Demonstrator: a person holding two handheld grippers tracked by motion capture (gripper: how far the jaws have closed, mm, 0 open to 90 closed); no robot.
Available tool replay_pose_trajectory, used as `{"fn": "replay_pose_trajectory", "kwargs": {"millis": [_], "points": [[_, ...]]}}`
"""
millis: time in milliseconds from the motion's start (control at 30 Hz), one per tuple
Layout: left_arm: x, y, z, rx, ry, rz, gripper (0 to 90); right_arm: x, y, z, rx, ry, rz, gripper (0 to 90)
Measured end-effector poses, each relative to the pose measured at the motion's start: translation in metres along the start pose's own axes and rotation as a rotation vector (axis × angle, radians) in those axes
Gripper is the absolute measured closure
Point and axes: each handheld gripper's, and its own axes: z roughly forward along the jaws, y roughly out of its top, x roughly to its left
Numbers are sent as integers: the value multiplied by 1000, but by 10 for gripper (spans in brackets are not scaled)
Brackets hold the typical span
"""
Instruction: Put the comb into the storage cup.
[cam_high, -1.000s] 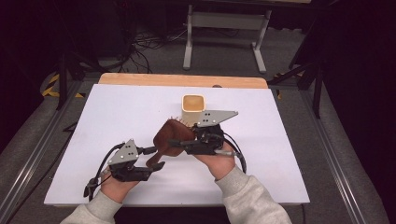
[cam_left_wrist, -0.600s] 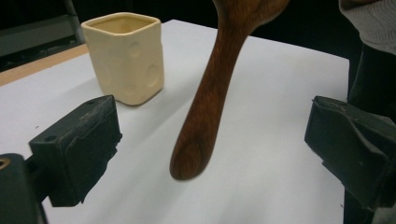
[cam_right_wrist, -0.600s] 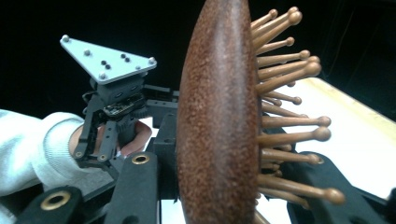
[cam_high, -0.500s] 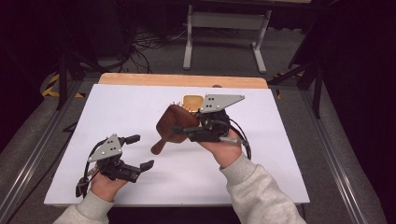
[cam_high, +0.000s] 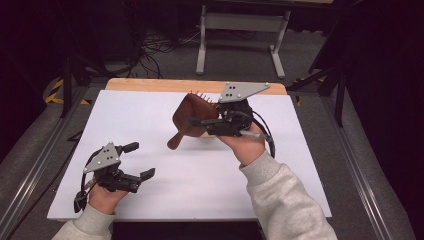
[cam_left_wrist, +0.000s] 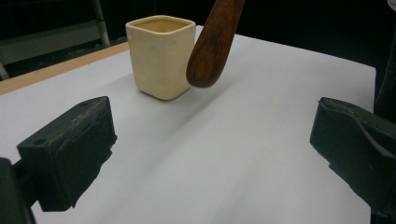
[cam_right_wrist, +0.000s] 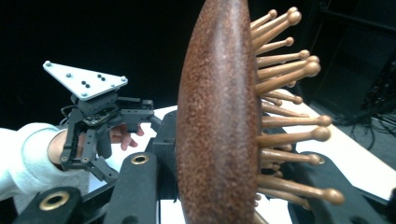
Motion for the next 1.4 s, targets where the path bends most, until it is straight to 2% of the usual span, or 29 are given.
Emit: {"fn": "replay_pose_trajectory", "kwargs": {"millis": [300,600,967,1400], "points": [[6,-5,-5,3,35,-4,8,-12,10,-8,2,-65,-10,590],[11,-8,-6,27,61,-8,8,-32,20,-17,-22,-134,7,588],[11,-8,-8,26,63,-8,8,-50,27,-21,-28,-215,15,587],[11,-9,-6,36,59,-7,8,-69,21,-21,-3,-305,33,585]]}}
